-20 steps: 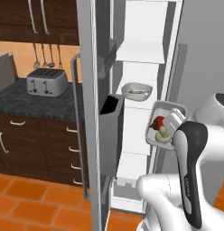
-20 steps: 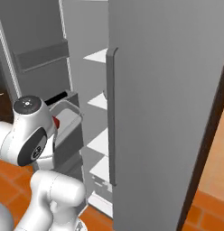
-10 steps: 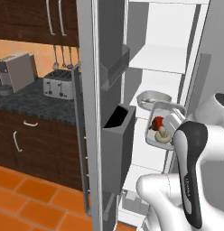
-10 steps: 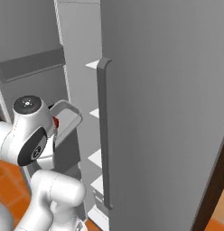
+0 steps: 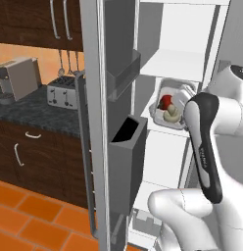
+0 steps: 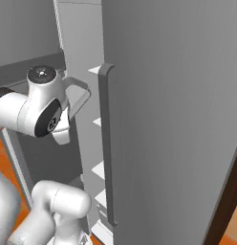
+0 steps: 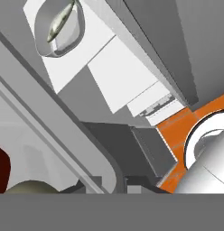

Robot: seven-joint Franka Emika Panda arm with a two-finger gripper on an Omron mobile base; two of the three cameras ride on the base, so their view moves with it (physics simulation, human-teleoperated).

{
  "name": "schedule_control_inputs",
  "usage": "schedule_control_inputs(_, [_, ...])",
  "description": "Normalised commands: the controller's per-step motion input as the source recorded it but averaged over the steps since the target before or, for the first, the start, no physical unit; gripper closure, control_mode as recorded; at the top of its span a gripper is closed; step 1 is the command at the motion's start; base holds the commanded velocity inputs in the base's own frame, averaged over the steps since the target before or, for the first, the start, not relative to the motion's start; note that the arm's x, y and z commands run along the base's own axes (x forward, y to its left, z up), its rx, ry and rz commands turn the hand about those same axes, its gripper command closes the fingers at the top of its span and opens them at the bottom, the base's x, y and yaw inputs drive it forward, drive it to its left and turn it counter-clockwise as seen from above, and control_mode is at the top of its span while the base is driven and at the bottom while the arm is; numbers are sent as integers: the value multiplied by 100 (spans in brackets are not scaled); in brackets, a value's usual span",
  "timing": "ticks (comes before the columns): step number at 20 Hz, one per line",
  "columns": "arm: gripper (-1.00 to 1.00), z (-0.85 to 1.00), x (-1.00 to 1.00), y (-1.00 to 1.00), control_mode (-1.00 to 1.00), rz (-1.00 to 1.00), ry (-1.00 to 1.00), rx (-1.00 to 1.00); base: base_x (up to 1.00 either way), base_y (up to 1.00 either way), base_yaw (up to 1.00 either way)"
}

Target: Take the meat container that has the fish and place it on the second highest rack of the freezer. Then take the vegetable container that has the bell pepper and mushroom and place it on the highest rack of the freezer.

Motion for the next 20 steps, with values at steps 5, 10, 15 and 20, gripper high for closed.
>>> schedule_control_inputs(5, [100,71,88,-7,-100,0,2,-1,0,0,0])
schedule_control_inputs(10, [100,12,91,-44,-100,-1,9,0,0,0,0])
schedule_control_inputs(15, [100,8,99,-29,-100,-8,6,0,0,0,0])
schedule_control_inputs(20, [100,1,97,-6,-100,-17,-6,0,0,0,0])
